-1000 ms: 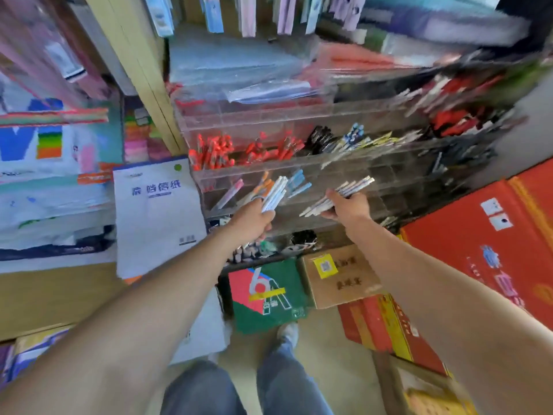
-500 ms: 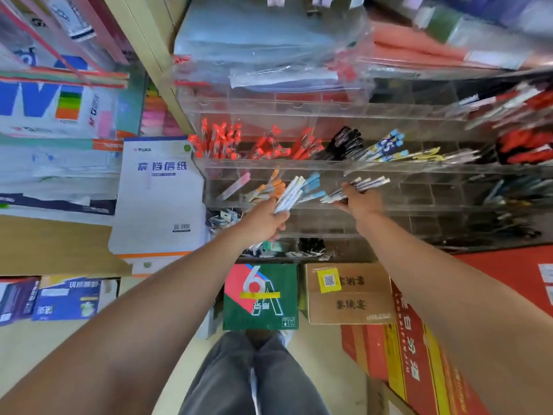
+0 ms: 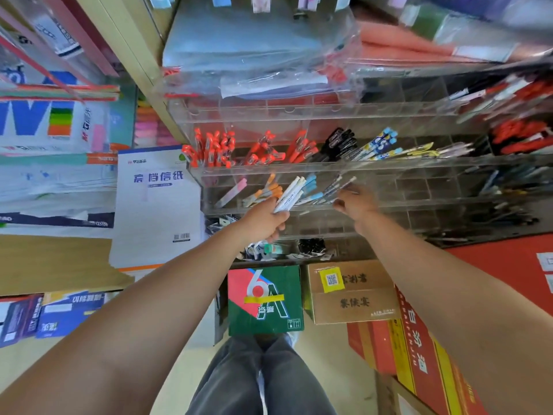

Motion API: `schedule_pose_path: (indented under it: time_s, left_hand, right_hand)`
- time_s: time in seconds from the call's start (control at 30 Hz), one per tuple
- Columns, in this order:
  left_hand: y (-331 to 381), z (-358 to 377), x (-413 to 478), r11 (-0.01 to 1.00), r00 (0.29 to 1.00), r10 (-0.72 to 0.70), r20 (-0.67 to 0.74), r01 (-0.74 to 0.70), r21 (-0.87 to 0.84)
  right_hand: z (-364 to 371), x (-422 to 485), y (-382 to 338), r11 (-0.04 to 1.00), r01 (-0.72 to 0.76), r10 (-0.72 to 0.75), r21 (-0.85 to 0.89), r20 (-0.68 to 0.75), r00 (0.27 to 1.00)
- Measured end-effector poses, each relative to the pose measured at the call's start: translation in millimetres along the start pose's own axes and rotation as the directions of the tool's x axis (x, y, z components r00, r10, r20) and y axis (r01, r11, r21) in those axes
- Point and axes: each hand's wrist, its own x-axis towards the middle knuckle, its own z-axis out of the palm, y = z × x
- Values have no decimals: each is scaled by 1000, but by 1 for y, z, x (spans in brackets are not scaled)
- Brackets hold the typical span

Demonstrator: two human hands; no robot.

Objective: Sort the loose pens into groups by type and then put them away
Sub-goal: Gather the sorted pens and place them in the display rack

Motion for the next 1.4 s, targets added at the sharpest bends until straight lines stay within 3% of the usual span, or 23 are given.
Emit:
schedule_pose_path:
  time_s: [0.33,0.43,0.53,0.73,0.9,1.03,1.17,1.4]
  left_hand:
    - [1,-10,-5,995,990,77,114,-84,61]
    - [13,-7,-12,992,978,90,190,-104,66]
    - [25,1,-17,982,950,105,295,-145,120]
    - [49,30,-23,981,921,43,388,-113,159]
    - [68,51,-19,978,929,-6,370,-71,194]
    - [81,74,-10,947,956,15,292,-108,303]
    - [90,94,-3,958,971,16,240,-83,273]
    - [104,105,6,984,989,62,138,-84,159]
  right_hand:
    - [8,-37,7,999,31,-30,13,-82,996]
    - [6,-67,2,991,28,-52,128,187,981]
    - [5,-81,3,994,16,-58,109,392,918]
    - [-12,-84,3,987,-1,-40,162,252,967]
    - [-41,-67,3,990,21,-50,141,202,978]
    - [-69,-55,-1,987,-56,-1,154,351,936]
    - [-86,-45,-7,998,-40,18,46,403,915]
    - [-95,-21,-17,997,26,-50,73,357,933]
